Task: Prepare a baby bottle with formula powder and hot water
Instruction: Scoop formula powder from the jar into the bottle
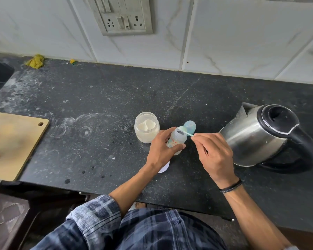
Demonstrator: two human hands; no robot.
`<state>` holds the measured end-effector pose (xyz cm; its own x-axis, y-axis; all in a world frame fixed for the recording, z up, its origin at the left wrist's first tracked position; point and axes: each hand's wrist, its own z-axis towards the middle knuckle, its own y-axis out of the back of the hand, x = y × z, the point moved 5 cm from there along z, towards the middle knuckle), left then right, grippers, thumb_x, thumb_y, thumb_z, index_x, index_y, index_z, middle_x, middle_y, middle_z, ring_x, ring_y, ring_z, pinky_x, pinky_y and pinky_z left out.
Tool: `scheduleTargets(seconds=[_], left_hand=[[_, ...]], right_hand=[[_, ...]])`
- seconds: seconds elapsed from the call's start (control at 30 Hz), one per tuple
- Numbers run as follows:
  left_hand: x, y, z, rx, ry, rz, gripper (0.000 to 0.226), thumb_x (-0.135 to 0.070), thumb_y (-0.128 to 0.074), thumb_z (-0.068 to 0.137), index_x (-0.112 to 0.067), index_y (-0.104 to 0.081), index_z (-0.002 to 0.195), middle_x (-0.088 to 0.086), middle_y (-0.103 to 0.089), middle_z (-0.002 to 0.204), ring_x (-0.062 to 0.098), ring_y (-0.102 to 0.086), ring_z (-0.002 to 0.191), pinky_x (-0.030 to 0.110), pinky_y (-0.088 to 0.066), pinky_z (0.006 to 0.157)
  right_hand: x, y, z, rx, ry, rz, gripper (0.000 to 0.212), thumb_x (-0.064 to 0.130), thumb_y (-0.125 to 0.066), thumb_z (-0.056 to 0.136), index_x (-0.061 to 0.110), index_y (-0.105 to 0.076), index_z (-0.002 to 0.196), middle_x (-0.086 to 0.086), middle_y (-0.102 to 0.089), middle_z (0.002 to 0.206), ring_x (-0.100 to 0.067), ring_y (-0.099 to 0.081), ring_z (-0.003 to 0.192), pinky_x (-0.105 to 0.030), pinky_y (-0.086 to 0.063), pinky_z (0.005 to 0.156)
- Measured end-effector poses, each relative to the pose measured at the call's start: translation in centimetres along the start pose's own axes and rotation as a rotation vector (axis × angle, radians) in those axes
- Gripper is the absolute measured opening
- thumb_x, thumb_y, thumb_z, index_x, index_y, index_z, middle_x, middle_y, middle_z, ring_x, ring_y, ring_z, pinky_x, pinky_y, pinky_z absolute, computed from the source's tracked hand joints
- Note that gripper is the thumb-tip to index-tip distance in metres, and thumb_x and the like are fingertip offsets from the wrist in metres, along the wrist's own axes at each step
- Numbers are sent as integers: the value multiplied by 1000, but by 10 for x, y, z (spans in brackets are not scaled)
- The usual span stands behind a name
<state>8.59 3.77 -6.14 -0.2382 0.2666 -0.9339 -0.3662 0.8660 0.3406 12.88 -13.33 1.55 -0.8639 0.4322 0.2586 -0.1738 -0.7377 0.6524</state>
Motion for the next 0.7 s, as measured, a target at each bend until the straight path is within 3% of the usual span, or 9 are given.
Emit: scheduleTargets(seconds=[0.2, 0.5, 0.7], left_hand=[[0, 0, 1, 8, 0, 14, 62, -33, -86, 78, -31, -61, 134, -7, -63, 120, 9, -63, 112, 35, -52, 103], [1, 1, 0, 9, 4, 26, 61, -37, -85, 77, -32, -61, 134, -7, -63, 121, 7, -62, 112, 33, -51, 103], [0, 0, -1, 16, -4, 31, 61, -35, -85, 77, -35, -61, 133, -7, -62, 118, 7, -62, 110, 32, -51, 101]], right_hand=[[-2, -4, -5, -5, 17, -13, 9, 1, -77, 91, -2, -78, 99, -13, -77, 100, -30, -71, 83, -38, -59, 75], [-3, 8, -5, -126, -68, 54, 10, -4, -80, 87, -4, -78, 97, -13, -78, 99, -28, -72, 83, -25, -53, 86], [-6, -3, -13, -48, -46, 41, 8, -1, -77, 91, -2, -78, 99, -11, -78, 100, -30, -72, 83, -31, -56, 81]])
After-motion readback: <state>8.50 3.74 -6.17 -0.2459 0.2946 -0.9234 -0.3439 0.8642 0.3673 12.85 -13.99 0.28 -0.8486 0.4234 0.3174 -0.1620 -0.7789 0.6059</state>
